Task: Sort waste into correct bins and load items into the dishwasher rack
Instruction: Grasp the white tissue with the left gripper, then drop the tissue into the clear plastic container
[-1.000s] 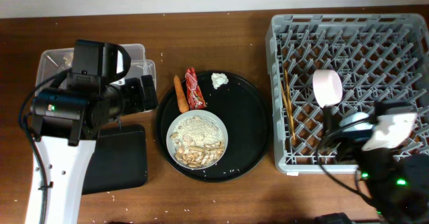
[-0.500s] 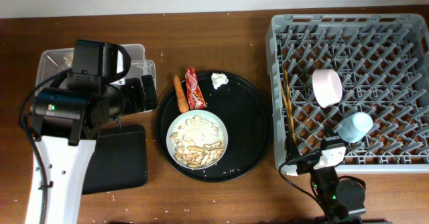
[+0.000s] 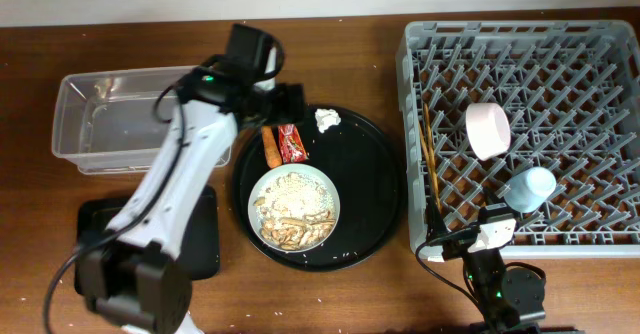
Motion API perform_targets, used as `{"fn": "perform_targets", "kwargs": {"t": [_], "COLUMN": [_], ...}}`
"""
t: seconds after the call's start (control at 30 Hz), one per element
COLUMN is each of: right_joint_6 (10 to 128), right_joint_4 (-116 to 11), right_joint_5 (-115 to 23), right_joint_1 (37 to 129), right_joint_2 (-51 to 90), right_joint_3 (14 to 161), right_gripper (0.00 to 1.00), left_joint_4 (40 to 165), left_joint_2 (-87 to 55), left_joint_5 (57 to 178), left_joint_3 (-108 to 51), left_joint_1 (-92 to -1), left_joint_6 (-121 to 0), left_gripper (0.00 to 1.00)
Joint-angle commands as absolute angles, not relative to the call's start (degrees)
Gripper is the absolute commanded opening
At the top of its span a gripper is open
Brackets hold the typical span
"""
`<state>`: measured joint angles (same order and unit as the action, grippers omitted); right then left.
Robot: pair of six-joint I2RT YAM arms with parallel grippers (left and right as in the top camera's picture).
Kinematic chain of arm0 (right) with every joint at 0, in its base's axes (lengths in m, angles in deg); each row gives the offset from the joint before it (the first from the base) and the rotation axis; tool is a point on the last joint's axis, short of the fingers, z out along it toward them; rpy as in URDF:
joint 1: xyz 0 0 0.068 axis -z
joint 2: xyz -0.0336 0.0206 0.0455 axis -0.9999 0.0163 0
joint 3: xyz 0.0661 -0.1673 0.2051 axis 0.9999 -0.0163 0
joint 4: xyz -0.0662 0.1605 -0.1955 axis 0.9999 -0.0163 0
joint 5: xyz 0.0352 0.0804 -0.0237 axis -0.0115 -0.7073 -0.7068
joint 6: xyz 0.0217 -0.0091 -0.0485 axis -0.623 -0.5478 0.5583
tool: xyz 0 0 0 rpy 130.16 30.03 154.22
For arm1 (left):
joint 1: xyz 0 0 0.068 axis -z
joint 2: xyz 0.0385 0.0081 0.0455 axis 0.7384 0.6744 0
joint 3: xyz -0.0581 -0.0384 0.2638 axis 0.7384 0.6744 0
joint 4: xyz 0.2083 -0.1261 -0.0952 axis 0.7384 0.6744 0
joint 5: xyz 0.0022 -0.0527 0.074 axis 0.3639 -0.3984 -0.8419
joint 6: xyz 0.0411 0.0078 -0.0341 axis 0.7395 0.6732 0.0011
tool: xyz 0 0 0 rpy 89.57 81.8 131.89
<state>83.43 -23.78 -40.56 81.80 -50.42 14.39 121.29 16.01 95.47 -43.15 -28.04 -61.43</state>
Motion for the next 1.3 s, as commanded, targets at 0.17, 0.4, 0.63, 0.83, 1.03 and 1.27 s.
{"fn": "perform_targets", "kwargs": {"t": [0.17, 0.4, 0.63, 0.83, 1.03, 1.27], "right_joint_6": [83.6, 83.6, 83.6, 83.6, 83.62, 83.6], "right_joint_4": [-23.76, -23.76, -23.76, -23.76, -23.76, -23.76], "right_joint_5": [-41.08, -41.08, -41.08, -41.08, -41.08, -41.08], "right_joint_1": [81.58, 81.58, 81.58, 81.58, 81.58, 81.58], "right_joint_2": [-50.77, -50.77, -50.77, -50.77, -50.77, -50.77], "right_joint_3": [13.93, 13.93, 13.93, 13.93, 13.93, 13.93], "right_gripper": [0.98, 0.98, 0.98, 0.98, 0.98, 0.98], "left_joint_4": [99.73, 97.92, 120.21, 128.67, 126.25, 128.15], "left_joint_2": [36.52, 39.23, 22.55, 9.3, 14.27, 19.86], "left_joint_5": [81.44, 81.27, 80.33, 79.52, 93.79, 86.73], "left_joint_3": [-43.41, -43.37, -51.41, -51.24, -48.97, -48.57], "left_joint_1": [-17.49, -17.49, -21.81, -45.33, -48.09, -38.84], "left_joint_6": [-56.16, -56.16, -55.09, -55.53, -55.48, -52.51], "left_gripper": [0.65, 0.24, 0.0, 0.0, 0.68, 0.57]}}
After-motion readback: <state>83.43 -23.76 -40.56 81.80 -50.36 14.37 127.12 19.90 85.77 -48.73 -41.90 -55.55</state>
